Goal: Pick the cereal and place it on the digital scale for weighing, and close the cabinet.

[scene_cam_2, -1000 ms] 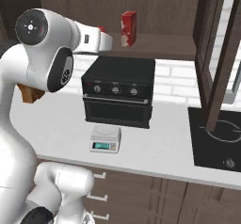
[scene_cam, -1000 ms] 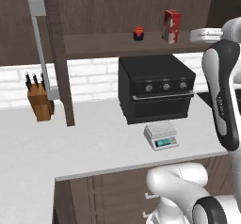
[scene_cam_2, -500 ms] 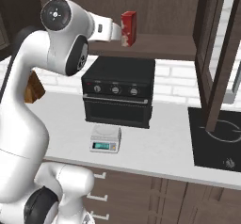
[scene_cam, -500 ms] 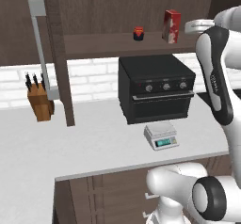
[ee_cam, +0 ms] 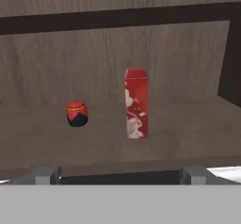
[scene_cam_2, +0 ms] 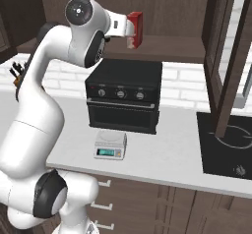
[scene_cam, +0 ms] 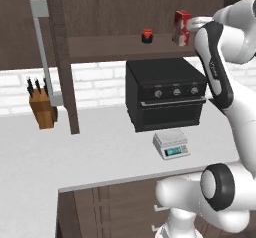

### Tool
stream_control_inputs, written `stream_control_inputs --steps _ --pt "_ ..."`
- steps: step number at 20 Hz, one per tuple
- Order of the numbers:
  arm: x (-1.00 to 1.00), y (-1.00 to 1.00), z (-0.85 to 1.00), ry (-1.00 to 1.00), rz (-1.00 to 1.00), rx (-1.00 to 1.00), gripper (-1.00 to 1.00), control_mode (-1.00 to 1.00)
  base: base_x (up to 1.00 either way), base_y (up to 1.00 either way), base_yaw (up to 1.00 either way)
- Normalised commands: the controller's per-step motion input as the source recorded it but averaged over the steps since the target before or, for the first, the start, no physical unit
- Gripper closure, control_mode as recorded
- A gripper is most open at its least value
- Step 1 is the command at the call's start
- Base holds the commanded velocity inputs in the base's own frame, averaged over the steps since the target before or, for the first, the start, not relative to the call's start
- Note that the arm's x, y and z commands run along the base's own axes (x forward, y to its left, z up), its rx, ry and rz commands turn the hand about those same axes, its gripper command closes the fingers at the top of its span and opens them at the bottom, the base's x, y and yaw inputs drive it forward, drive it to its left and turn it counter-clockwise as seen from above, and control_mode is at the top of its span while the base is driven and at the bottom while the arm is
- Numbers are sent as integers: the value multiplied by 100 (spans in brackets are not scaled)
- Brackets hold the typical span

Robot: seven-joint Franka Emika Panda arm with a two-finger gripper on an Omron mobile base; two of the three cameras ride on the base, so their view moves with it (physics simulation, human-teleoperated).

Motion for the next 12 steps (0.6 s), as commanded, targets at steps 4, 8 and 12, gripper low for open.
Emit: stream_control_inputs --steps 4,8,12 --pt "39 -25 0 0 0 0 -100 -100 0 0 0" --pt "44 -7 0 0 0 0 -100 -100 0 0 0" --pt "42 0 -1 0 0 0 -100 -100 0 0 0"
